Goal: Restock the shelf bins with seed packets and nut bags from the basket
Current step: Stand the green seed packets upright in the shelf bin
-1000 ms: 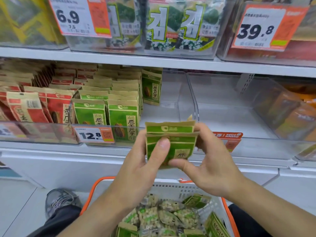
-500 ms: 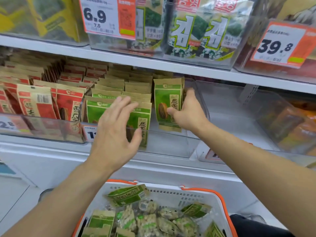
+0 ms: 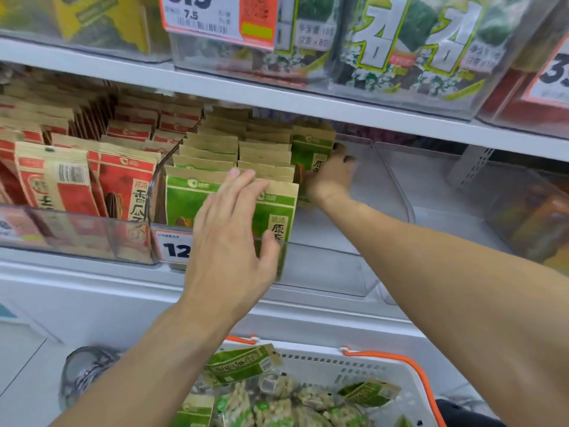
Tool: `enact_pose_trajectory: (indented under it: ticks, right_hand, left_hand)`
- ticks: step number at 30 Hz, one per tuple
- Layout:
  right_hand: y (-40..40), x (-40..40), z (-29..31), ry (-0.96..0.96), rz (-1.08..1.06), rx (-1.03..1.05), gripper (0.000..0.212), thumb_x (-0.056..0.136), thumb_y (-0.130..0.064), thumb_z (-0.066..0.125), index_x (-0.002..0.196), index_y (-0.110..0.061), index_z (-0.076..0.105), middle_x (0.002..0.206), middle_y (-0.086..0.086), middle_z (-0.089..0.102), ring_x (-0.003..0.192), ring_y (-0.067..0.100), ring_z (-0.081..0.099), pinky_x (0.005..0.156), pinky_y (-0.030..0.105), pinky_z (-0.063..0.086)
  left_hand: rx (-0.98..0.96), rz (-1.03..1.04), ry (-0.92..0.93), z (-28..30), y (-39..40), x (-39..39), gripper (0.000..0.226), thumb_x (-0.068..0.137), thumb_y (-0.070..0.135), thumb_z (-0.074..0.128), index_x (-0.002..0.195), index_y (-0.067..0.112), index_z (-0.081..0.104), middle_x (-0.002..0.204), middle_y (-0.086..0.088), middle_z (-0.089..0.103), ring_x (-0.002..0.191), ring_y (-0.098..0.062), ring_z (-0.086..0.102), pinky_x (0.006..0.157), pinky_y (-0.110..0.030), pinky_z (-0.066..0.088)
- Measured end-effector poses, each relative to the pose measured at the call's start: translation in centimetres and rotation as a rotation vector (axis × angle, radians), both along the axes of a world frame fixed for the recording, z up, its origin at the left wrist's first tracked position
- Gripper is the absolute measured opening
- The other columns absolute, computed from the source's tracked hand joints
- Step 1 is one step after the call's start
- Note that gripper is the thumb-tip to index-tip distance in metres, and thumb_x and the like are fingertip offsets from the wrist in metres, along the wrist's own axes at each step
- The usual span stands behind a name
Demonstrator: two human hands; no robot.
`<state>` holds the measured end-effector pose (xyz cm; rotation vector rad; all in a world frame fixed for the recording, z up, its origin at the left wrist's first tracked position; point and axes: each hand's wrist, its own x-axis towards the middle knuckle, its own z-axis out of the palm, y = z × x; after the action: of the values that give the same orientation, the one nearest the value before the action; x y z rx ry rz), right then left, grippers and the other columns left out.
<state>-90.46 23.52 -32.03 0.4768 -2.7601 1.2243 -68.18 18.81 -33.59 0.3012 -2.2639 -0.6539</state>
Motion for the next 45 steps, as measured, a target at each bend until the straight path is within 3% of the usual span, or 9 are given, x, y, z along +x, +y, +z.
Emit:
enact_pose_trajectory:
  ticks: [4, 8, 14, 19, 30, 35, 39, 42, 45]
  right_hand:
    - [-0.1, -0.4, -1.2, -0.070, 0.012, -0.087, 0.073, 0.085, -0.016, 0.072, 0.145, -0.009, 0.031, 0.140, 0.012, 0.045, 0.123, 0.031, 0.049, 0.093, 0.030, 0.041]
    - [0.6, -0.7, -1.1, -0.121, 0.046, -0.058, 0.056, 0.089, -0.010, 0.068, 0.136, -0.011, 0.038, 0.113, 0.003, 0.055, 0.097, 0.020, 0.054, 0.077, 0.027, 0.044]
    - [1.1, -1.5, -1.1, -0.084, 0.089, 0.214, 0.056, 0.092, -0.017, 0.068, 0.138, -0.007, 0.038, 0.126, 0.013, 0.059, 0.113, 0.031, 0.059, 0.071, 0.026, 0.039]
    - [0.8, -2.7, -0.3, -0.168, 0.183, 0.349, 0.063, 0.092, -0.012, 0.064, 0.146, -0.009, 0.031, 0.130, 0.012, 0.056, 0.108, 0.035, 0.062, 0.081, 0.042, 0.060]
    - [2.0, -3.1, 0.2, -0.176, 0.067, 0.155, 0.032, 0.076, -0.024, 0.086, 0.098, -0.008, 0.071, 0.101, 0.009, 0.074, 0.093, 0.025, 0.072, 0.083, 0.040, 0.061]
    - [2.5, -1.2, 1.4, -0.134, 0.035, 0.153, 0.038, 0.086, -0.023, 0.078, 0.115, -0.003, 0.063, 0.113, 0.010, 0.069, 0.102, 0.026, 0.068, 0.084, 0.027, 0.054]
    - [5.1, 2.6, 3.1, -0.039, 0.069, 0.071, 0.040, 0.090, -0.019, 0.074, 0.125, -0.008, 0.059, 0.119, 0.009, 0.066, 0.110, 0.025, 0.064, 0.085, 0.026, 0.051]
    - [8.4, 6.6, 4.1, 0.092, 0.169, -0.147, 0.013, 0.087, -0.011, 0.069, 0.097, -0.016, 0.064, 0.090, -0.002, 0.066, 0.082, 0.021, 0.068, 0.081, 0.039, 0.060]
    - [12.7, 10.9, 4.4, 0.091, 0.305, -0.242, 0.017, 0.084, -0.006, 0.066, 0.080, -0.023, 0.062, 0.072, -0.004, 0.065, 0.064, 0.020, 0.068, 0.064, 0.042, 0.061]
  left_hand:
    - [0.003, -0.013, -0.009, -0.2, -0.1, 0.2, 0.059, 0.082, 0.020, 0.053, 0.140, 0.019, 0.045, 0.155, 0.004, 0.035, 0.150, -0.009, 0.016, 0.119, -0.047, 0.023]
    - [0.000, -0.010, -0.006, -0.3, -0.1, 0.1, 0.058, 0.082, 0.020, 0.053, 0.140, 0.016, 0.045, 0.155, 0.002, 0.035, 0.150, -0.010, 0.016, 0.119, -0.048, 0.023]
    - [0.010, -0.002, -0.015, -0.3, 0.3, 0.1, 0.059, 0.083, 0.021, 0.052, 0.141, 0.016, 0.043, 0.156, 0.004, 0.033, 0.150, -0.007, 0.013, 0.120, -0.048, 0.021]
    - [-0.027, 0.000, -0.062, -0.4, 0.4, 0.0, 0.065, 0.084, 0.023, 0.050, 0.147, 0.016, 0.037, 0.160, 0.003, 0.026, 0.151, -0.006, 0.005, 0.122, -0.047, 0.015]
    - [-0.090, 0.017, -0.101, -0.8, 0.4, -0.1, 0.072, 0.082, 0.020, 0.049, 0.152, 0.015, 0.031, 0.163, 0.003, 0.021, 0.152, -0.007, 0.001, 0.124, -0.045, 0.010]
    - [-0.129, 0.028, -0.098, -0.8, 0.2, 0.2, 0.071, 0.083, 0.020, 0.049, 0.152, 0.016, 0.031, 0.163, 0.003, 0.020, 0.152, -0.008, 0.002, 0.124, -0.044, 0.012]
    - [-0.121, 0.036, 0.008, -0.6, 0.8, 0.3, 0.060, 0.082, 0.013, 0.052, 0.142, 0.009, 0.046, 0.157, -0.004, 0.033, 0.151, -0.016, 0.015, 0.119, -0.049, 0.024]
    - [-0.169, 0.043, 0.198, 0.0, 2.1, 0.8, 0.037, 0.079, 0.002, 0.054, 0.115, 0.002, 0.061, 0.135, -0.014, 0.052, 0.136, -0.029, 0.042, 0.109, -0.044, 0.035]
    - [-0.145, -0.036, 0.216, -0.9, 4.3, 1.2, 0.019, 0.080, 0.001, 0.054, 0.097, 0.004, 0.062, 0.109, -0.008, 0.057, 0.106, -0.027, 0.053, 0.090, -0.038, 0.043]
